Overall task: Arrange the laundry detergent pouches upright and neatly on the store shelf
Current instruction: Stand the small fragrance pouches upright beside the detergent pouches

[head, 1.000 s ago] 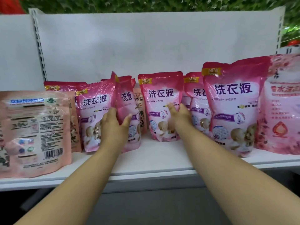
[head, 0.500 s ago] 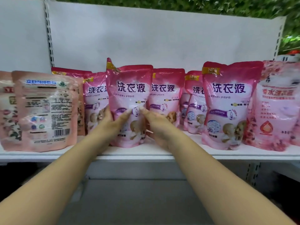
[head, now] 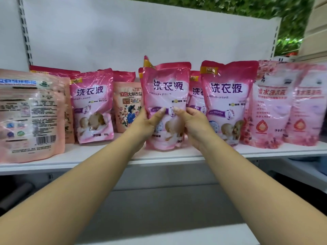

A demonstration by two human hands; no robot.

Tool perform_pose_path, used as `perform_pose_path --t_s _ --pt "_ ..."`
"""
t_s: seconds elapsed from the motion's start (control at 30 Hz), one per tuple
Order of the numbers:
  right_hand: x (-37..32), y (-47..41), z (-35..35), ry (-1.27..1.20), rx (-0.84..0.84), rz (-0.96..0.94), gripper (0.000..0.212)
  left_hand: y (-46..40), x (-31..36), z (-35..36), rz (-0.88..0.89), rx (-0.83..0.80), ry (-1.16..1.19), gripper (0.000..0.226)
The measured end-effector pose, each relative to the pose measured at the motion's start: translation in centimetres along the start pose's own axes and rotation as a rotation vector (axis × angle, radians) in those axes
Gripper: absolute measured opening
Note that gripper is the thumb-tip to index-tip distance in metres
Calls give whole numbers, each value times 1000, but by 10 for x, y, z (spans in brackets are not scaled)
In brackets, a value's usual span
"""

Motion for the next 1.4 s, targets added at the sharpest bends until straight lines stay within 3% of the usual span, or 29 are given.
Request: perform_pose_path --t_s 0.13,0.33,0.53,0.67,0.73,0.87,0.9,1.07,1.13,1.3,1.4 --pt "3 4 -8 50 14 -40 3 5 -15 5 -56 -63 -7 57" --pt "6 6 -19 22 125 -73 37 8 -25 5 -123 -107 -17 93" --pt "9 8 -15 124 73 -86 18 6 -28 3 -107 -106 -27 74" --pt "7 9 -17 231 135 -97 42 7 -25 -1 -102 -57 -80 87" --pt "5 9 -18 253 164 -107 44 9 -24 -3 -113 -42 -159 89" --pt "1 13 -21 299 223 -135 43 10 -22 -5 -87 -8 -326 39" --pt "0 14 -22 314 235 -144 45 11 -19 -5 -80 -1 -359 36" --pt "-4 18 -20 367 237 -177 43 20 -17 -5 -127 -36 -409 69" --pt "-8 22 -19 391 218 -197 40 26 -14 -4 -135 -68 -520 55" --pt "-29 50 -12 555 190 -327 39 55 11 -45 -5 2 -843 46" --pt "-43 67 -2 616 249 -439 51 86 39 -102 174 217 -942 34"
Point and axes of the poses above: each hand's wrist, its own y-axis away from the middle knuckle, its own z-axis out of the palm, x = y × z, the point moved 9 cm from there along -y, towards the middle knuckle, and after that the axes turned 6 degrees about -y, right-handed, at the moved point
